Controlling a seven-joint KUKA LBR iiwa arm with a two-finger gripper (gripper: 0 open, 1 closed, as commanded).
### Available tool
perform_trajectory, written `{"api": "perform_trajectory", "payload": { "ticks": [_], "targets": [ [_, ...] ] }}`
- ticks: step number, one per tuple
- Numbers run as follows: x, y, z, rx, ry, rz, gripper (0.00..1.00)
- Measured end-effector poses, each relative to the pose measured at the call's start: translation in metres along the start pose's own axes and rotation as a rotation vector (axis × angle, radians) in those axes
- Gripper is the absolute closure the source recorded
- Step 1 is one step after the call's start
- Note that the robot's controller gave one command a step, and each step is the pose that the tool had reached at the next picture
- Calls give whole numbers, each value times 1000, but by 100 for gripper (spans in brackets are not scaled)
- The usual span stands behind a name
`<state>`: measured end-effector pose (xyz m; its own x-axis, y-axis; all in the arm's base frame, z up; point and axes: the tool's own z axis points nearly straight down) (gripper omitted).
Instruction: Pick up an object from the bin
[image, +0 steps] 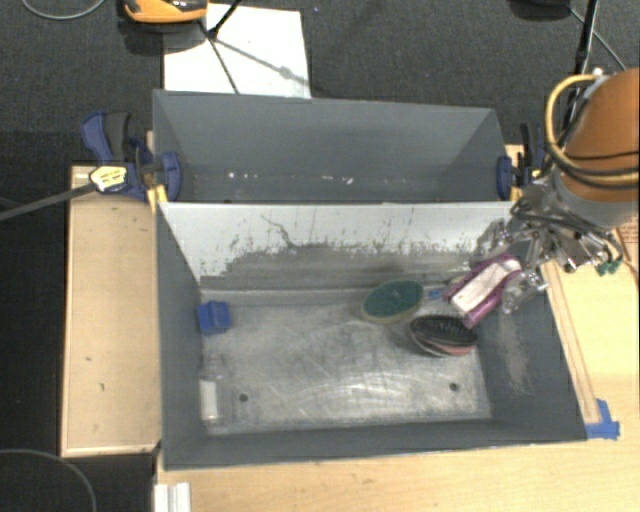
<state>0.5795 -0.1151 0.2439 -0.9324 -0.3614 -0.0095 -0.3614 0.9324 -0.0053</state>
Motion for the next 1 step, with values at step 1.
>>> {"api": "perform_trajectory", "payload": {
  "ticks": [1],
  "targets": [
    [36,2,-28,-4,8,52,100]
  ]
}}
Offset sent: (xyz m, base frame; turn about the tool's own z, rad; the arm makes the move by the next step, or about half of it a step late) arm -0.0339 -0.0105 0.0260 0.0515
